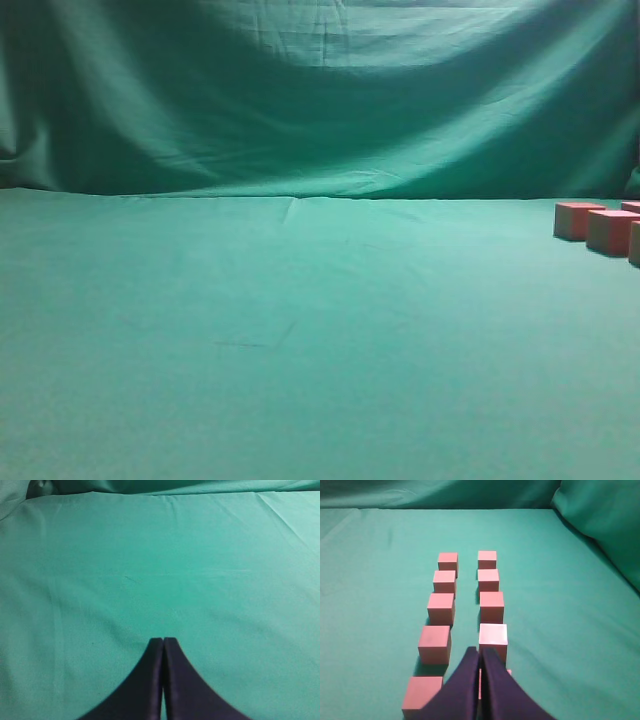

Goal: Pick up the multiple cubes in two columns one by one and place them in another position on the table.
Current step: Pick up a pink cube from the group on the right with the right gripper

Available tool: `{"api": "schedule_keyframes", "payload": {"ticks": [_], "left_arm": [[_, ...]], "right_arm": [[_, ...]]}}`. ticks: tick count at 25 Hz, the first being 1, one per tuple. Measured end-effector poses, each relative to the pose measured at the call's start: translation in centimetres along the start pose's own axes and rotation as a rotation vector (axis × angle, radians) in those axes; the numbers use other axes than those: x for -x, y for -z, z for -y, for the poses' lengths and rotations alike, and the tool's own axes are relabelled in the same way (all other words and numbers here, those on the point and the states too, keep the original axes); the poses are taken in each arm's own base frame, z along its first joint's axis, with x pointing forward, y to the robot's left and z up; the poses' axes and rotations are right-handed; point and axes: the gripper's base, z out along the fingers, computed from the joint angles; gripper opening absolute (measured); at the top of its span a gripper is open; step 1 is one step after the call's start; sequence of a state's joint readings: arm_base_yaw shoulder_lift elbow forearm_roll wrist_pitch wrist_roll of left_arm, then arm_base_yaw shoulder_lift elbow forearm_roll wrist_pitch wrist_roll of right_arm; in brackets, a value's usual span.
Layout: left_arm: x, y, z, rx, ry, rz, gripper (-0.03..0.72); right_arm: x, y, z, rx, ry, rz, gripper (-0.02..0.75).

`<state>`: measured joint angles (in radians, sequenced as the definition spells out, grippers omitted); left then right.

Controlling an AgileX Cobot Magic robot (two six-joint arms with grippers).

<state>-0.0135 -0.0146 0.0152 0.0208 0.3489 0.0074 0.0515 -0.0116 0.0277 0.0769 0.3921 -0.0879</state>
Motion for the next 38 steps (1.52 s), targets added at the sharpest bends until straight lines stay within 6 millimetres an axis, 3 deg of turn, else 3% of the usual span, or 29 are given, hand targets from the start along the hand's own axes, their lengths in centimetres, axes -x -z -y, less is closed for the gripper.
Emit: {"api": "schedule_keyframes", "payload": {"ticks": [38], "left_arm": [[0.0,0.0,0.0,0.0,0.0,0.0,0.0]], "right_arm": [[0.3,0.0,-0.01,0.001,-0.003,0.033,0.0]]}}
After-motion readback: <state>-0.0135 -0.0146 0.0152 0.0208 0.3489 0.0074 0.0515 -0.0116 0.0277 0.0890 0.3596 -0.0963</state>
